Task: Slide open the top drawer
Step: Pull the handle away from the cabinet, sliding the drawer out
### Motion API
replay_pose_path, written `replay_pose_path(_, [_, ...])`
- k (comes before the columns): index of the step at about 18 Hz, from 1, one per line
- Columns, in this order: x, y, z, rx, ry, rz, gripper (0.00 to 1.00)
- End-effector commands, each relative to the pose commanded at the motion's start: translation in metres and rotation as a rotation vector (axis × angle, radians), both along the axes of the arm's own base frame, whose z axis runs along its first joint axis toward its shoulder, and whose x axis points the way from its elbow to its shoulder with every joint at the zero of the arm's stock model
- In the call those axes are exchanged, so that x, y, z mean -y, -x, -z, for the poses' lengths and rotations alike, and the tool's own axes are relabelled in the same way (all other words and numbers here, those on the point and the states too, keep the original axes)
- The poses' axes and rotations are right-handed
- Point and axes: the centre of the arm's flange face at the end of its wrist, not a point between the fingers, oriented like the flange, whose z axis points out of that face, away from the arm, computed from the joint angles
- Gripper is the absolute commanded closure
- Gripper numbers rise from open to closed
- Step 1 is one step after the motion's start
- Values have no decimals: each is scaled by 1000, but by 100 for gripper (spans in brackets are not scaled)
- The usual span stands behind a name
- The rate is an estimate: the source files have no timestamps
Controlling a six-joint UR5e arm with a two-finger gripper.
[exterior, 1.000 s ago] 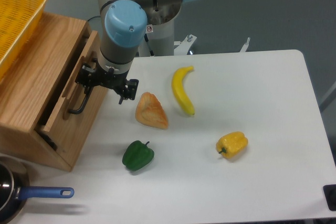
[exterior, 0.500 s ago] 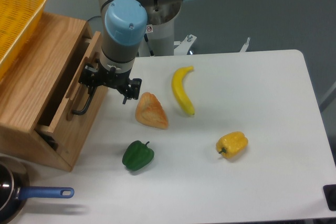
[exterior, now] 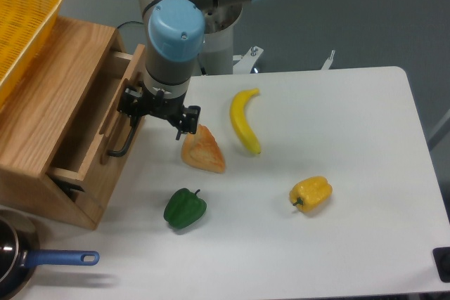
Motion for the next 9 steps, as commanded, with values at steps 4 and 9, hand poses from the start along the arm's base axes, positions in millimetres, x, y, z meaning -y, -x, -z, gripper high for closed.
replay_pose_path(4, [4, 10, -1, -4, -2, -14, 0])
replay_pose_path(9, [11, 21, -3, -9, -9, -10, 0])
